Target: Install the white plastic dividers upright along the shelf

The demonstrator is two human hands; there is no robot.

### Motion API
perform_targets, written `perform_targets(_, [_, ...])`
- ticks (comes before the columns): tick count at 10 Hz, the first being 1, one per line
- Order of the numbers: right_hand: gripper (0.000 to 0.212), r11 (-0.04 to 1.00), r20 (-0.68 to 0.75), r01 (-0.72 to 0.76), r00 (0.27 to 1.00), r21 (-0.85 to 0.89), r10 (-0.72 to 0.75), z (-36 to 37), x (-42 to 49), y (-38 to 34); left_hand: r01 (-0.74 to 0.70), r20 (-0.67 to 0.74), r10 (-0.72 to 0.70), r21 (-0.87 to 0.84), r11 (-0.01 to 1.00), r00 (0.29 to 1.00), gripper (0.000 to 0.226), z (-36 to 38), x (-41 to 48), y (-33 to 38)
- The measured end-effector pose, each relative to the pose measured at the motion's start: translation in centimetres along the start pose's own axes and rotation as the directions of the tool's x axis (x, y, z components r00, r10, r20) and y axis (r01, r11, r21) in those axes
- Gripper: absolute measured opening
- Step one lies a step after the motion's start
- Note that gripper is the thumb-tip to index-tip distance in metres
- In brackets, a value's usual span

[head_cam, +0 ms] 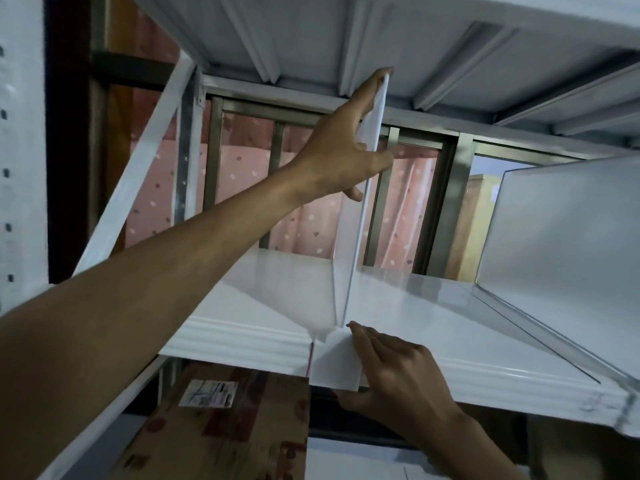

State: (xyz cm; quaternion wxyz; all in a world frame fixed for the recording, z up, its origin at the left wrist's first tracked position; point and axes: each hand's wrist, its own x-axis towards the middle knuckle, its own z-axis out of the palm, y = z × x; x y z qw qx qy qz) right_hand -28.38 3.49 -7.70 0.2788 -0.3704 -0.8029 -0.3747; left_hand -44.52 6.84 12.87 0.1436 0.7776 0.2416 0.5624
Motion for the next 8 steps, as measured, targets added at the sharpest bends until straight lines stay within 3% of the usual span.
perform_targets(5, [0.073, 0.999, 0.066, -0.049, 0.997, 0.001, 0.049, -0.4, 0.0, -0.4, -0.038, -0.029, 0.038, 0.002, 0.999, 0.999, 0.087, 0.0, -0.3, -1.0])
perform_targets(8, [0.079, 0.989, 0.093, -0.114, 0.990, 0.096, 0.105, -1.7, -1.0, 0.4, 0.032, -0.066, -0.030, 0.029, 0.999, 0.997, 0.084, -1.4, -3.1, -3.8])
